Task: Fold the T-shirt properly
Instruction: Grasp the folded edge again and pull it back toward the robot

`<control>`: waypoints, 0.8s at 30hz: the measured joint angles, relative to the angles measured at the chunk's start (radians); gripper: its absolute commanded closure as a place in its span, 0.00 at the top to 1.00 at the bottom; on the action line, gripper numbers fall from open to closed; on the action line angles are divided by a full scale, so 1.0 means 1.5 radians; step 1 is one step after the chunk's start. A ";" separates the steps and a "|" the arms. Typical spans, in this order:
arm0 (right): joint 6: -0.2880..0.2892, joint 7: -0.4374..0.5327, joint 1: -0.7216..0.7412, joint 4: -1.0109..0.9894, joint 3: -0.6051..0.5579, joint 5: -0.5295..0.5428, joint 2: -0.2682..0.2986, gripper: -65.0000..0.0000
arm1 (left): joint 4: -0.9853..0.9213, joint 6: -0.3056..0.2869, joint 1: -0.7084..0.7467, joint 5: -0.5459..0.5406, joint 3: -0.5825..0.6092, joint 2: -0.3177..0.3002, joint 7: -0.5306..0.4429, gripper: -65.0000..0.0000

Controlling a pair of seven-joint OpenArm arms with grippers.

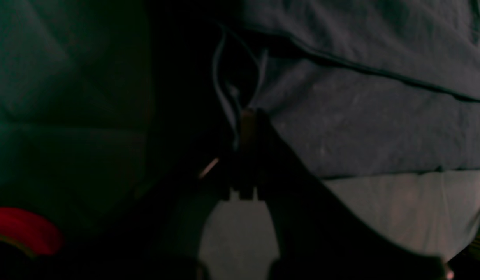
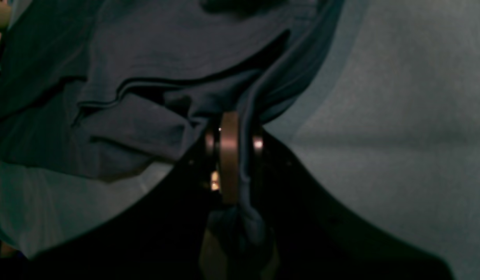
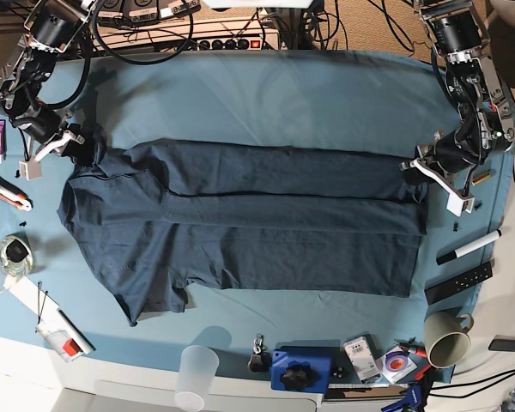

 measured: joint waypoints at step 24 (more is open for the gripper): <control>-0.009 -0.074 -0.080 0.086 0.103 0.012 -0.004 0.00 | 0.054 -0.005 0.094 -0.064 -0.028 -0.063 0.066 0.00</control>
